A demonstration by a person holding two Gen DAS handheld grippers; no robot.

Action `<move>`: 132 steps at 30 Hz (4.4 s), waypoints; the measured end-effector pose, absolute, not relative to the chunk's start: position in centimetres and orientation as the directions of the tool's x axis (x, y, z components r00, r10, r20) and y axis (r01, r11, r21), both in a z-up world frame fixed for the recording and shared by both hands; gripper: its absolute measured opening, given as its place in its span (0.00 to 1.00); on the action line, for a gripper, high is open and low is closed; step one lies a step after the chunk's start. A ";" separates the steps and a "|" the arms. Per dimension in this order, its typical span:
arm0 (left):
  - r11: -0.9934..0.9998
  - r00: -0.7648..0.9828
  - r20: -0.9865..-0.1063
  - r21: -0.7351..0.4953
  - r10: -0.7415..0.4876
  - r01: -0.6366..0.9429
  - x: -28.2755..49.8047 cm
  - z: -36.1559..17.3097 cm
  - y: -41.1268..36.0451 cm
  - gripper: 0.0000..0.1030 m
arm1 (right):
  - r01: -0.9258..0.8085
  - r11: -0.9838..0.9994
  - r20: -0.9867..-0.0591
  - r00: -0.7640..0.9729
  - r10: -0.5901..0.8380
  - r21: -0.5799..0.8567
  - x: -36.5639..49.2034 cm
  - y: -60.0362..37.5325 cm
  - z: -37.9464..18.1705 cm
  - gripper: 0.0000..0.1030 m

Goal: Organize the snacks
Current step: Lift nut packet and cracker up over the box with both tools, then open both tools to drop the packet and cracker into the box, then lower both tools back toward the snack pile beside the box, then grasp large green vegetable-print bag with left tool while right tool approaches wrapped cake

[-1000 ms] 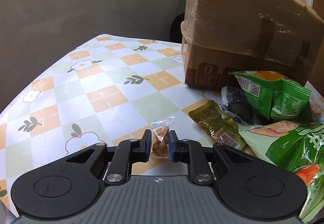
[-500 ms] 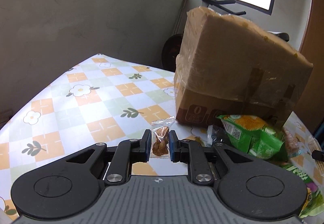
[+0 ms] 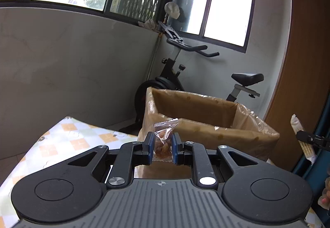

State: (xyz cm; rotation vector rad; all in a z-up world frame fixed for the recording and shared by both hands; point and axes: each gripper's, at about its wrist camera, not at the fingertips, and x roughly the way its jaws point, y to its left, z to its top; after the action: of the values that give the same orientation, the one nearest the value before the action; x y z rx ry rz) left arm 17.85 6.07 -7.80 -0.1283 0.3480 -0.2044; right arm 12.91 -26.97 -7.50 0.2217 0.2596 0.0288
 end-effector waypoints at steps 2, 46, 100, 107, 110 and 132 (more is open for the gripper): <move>0.968 0.926 -0.294 -0.151 -0.237 0.200 19.0 -6.2 4.8 0.19 | -0.016 0.974 -0.236 0.969 0.071 0.226 14.8 -26.9 -6.6 0.42; 0.959 0.857 -0.437 -0.188 -0.274 0.211 19.2 -8.3 4.9 0.61 | -0.029 0.973 -0.303 0.948 0.101 0.230 14.6 -23.6 -10.8 0.50; 0.824 0.573 -0.637 -0.552 -0.515 0.125 14.3 -24.9 3.2 0.95 | -0.039 0.963 -0.654 0.727 0.210 0.265 9.5 -16.3 -24.6 0.46; 0.805 0.565 -0.627 -0.582 -0.536 0.116 14.4 -25.1 3.2 0.95 | -0.043 0.965 -0.652 0.729 0.208 0.260 9.5 -16.1 -24.5 0.43; 0.795 0.563 -0.619 -0.595 -0.547 0.118 14.4 -25.0 3.2 0.95 | -0.042 0.964 -0.652 0.729 0.209 0.262 9.5 -16.2 -24.5 0.42; 0.793 0.598 -0.578 -0.584 -0.556 0.174 13.4 -24.1 4.0 0.71 | -0.015 0.960 -0.611 0.768 0.189 0.278 9.1 -17.4 -23.7 0.43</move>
State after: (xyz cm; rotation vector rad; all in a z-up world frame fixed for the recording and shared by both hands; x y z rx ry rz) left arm 13.38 3.97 -24.12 -0.5075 0.8292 -0.4446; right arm 9.06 -17.37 -23.70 0.2652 0.6874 0.1117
